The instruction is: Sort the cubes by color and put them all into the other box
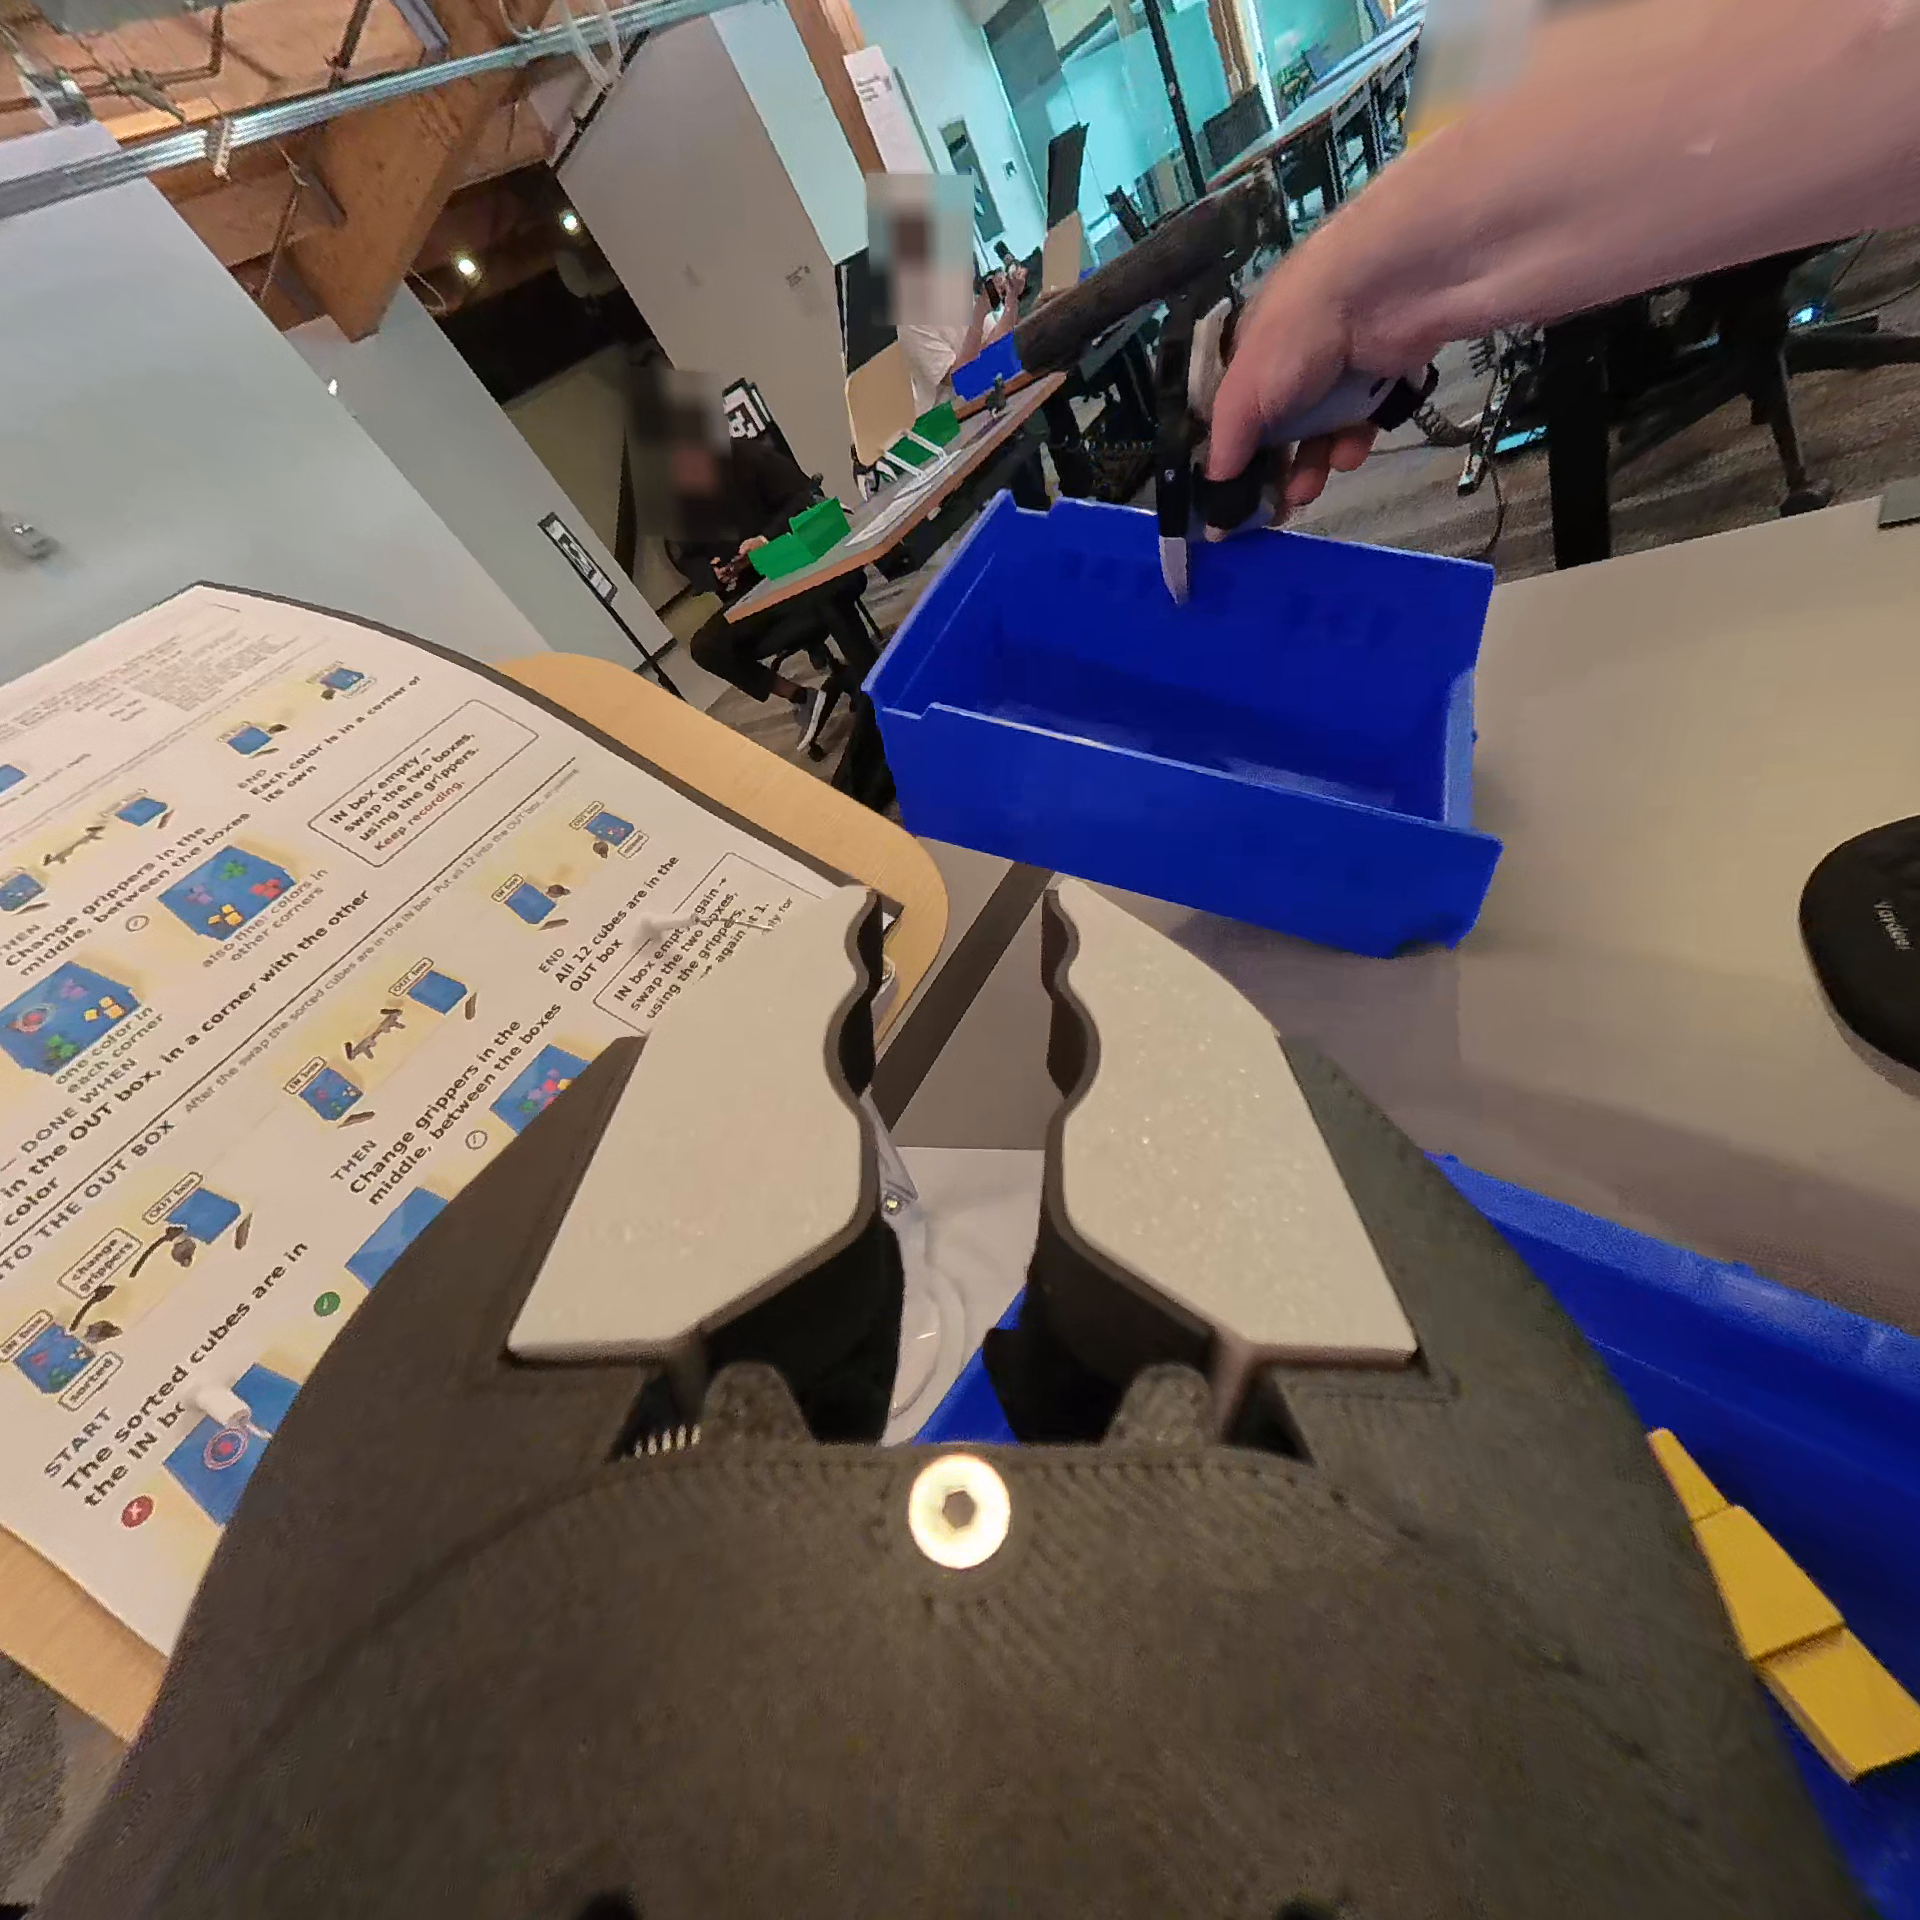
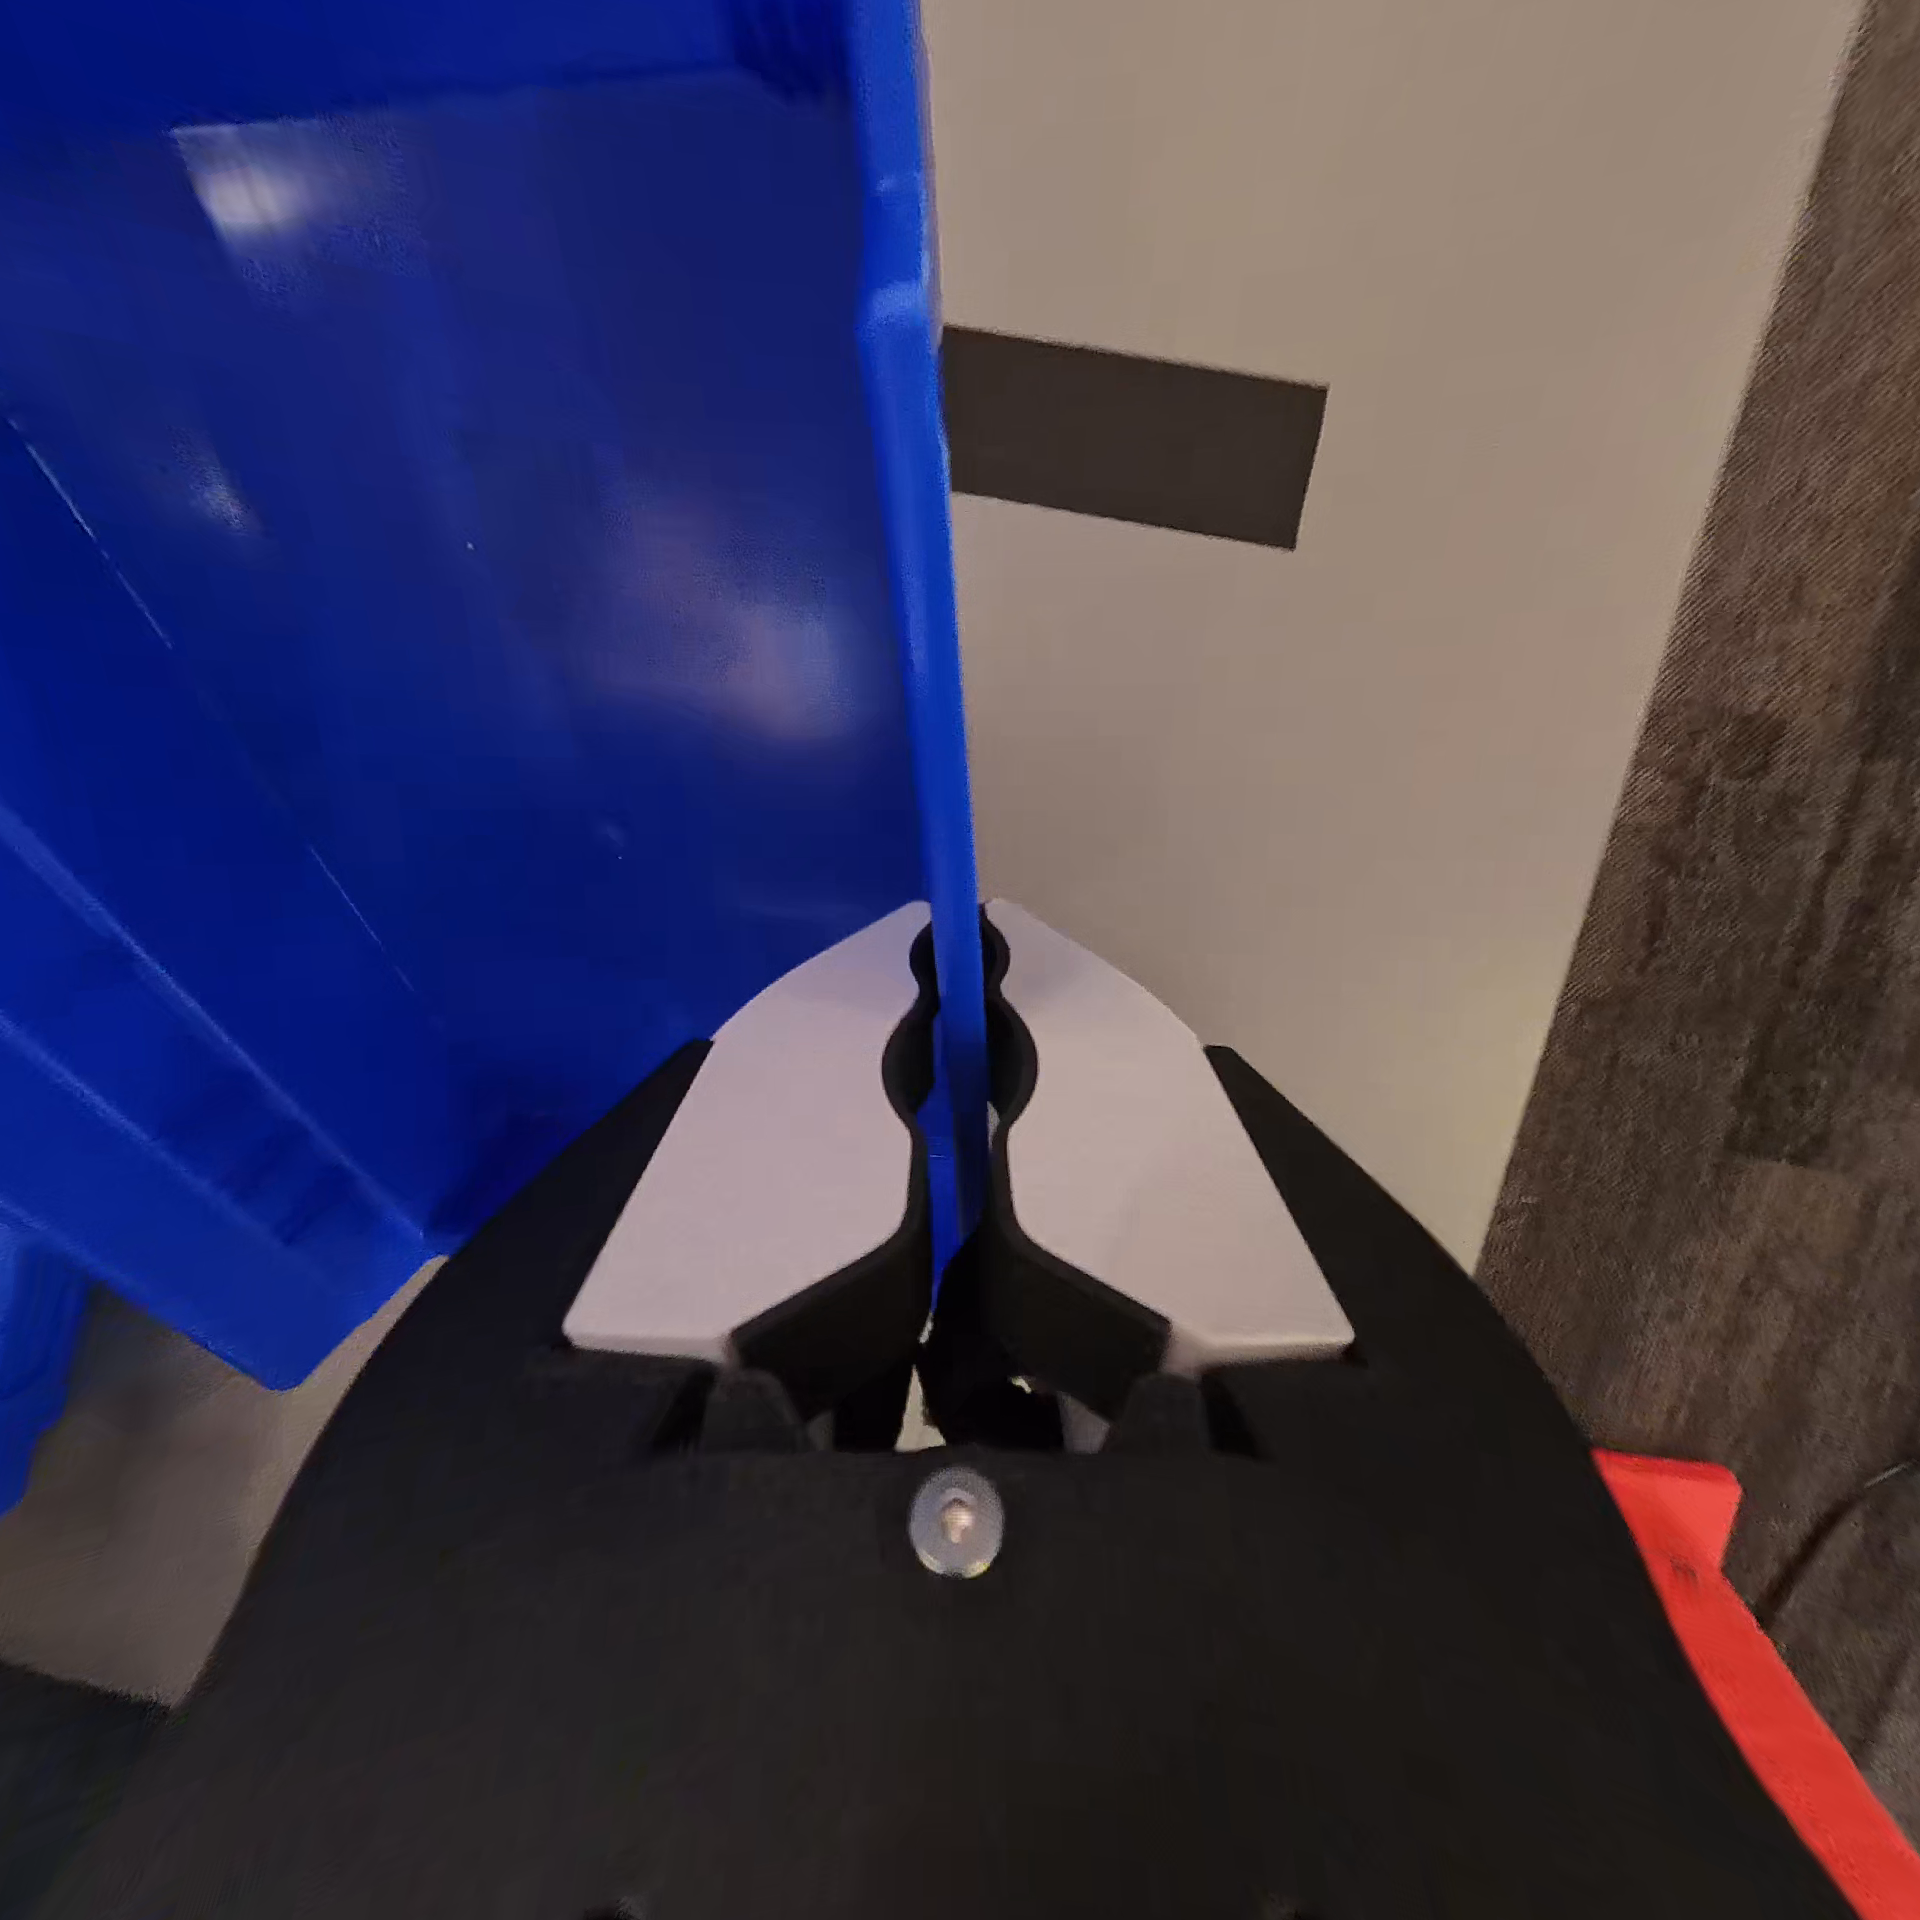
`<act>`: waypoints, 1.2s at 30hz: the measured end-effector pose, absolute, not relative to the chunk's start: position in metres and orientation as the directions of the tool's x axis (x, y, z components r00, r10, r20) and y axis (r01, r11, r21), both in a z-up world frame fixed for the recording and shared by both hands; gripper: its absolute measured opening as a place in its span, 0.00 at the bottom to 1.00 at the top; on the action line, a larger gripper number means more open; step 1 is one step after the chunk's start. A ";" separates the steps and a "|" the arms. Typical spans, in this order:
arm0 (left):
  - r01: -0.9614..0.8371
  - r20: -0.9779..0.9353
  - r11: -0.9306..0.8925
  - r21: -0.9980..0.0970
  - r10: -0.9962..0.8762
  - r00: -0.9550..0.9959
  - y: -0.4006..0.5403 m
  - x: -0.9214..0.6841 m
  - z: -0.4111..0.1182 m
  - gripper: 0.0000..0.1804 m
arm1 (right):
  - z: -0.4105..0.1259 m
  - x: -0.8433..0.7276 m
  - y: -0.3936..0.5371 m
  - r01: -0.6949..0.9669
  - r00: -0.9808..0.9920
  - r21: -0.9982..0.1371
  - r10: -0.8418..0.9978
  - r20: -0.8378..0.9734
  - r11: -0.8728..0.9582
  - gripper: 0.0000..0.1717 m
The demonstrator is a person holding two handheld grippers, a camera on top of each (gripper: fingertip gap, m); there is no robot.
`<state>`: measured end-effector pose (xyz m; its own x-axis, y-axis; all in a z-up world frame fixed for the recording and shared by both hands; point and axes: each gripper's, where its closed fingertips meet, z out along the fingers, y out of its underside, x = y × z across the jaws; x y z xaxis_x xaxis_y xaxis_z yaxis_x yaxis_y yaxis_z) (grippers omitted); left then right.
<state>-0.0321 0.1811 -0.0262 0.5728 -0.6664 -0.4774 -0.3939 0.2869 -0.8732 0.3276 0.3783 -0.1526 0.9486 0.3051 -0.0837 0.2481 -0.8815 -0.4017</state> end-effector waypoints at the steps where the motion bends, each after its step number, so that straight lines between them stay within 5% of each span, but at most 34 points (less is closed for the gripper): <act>1: -0.396 -0.476 0.283 -0.873 -0.667 0.573 0.182 -0.033 -0.027 0.16 | -0.159 0.327 0.381 0.253 0.948 -0.369 0.305 -0.090 -0.895 0.02; 9: -0.418 -0.464 0.250 -0.873 -0.687 0.559 0.186 -0.036 -0.033 0.16 | -0.194 0.334 0.397 0.276 0.956 -0.195 0.290 -0.044 -0.941 0.01; 17: -0.427 -0.461 0.242 -0.871 -0.702 0.542 0.182 -0.032 -0.035 0.16 | -0.211 0.330 0.401 0.288 0.954 -0.199 0.298 -0.021 -0.937 0.04; 23: -0.447 -0.437 0.210 -0.869 -0.747 0.500 0.171 -0.024 -0.038 0.17 | -0.193 0.323 0.405 0.293 0.948 -0.333 0.317 -0.021 -0.896 0.18; 32: -0.570 -0.292 0.027 -0.821 -0.878 0.380 0.140 0.029 -0.085 0.18 | -0.151 0.303 0.389 0.336 0.922 -0.558 0.386 0.029 -0.759 0.17; 36: -0.510 -0.070 -0.160 -0.845 -0.913 0.403 0.108 0.041 -0.103 0.21 | -0.134 0.286 0.367 0.393 0.894 -0.629 0.439 0.090 -0.671 0.16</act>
